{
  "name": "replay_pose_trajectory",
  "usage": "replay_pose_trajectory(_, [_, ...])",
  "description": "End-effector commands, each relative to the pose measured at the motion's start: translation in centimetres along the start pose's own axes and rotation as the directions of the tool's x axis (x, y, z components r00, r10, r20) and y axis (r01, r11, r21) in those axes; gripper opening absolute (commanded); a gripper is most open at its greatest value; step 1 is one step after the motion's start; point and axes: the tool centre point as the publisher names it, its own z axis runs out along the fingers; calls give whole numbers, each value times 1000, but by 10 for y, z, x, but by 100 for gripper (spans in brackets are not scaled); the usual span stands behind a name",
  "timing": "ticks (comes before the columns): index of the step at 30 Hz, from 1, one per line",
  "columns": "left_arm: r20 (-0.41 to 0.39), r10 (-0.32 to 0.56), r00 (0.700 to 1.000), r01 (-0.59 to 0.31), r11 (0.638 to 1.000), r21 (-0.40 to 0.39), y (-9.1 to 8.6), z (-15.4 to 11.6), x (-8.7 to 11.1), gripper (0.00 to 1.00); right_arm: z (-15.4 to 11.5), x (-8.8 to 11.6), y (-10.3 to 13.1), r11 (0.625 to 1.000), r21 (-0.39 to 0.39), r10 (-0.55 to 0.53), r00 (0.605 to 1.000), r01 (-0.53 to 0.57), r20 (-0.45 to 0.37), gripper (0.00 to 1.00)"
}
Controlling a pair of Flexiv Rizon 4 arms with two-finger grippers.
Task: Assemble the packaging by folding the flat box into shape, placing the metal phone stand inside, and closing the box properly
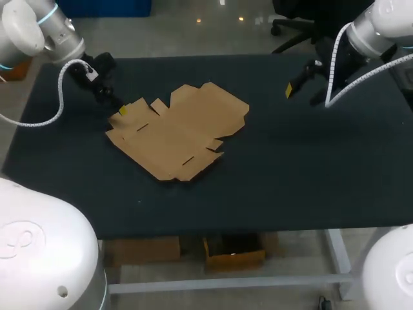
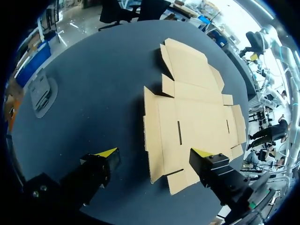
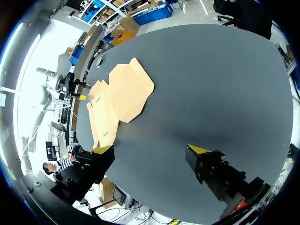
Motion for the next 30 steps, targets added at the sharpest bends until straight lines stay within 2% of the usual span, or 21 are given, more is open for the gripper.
replay_pose_trajectory(1, [-26,2,1000,-3,1000,-8,-5,6,-8,95,-1,0,2,1000,14,-1,1000,1,-5,100])
replay_pose_trajectory(5, [-37,9,999,-10,1000,-24,-5,11,-7,75,0,0,2,1000,18,0,1000,0,-5,100])
replay_pose_trajectory(10, [-52,11,999,-13,999,-41,-4,15,-6,61,0,0,2,1000,23,3,1000,-2,-6,100])
replay_pose_trajectory(12, [-62,8,998,-12,998,-58,-4,18,-5,49,0,0,2,1000,25,1,1000,-1,-6,100])
replay_pose_trajectory(16, [-74,4,997,-10,997,-74,-3,25,-3,46,0,0,2,1000,25,-1,1000,1,-7,100])
replay_pose_trajectory(18, [-83,-4,997,-2,997,-74,-3,27,-3,39,0,0,2,1000,26,-2,1000,3,-8,100])
replay_pose_trajectory(20, [-90,-11,996,4,997,-75,-2,29,-2,9,0,1,2,1000,27,-3,1000,3,-9,100])
replay_pose_trajectory(21, [-99,-11,995,4,997,-73,-2,30,-1,0,0,1,2,1000,27,-3,1000,3,-10,100])
replay_pose_trajectory(30, [-148,-83,986,86,996,15,2,30,15,0,-1,0,-1,1000,23,-7,1000,7,-15,100])
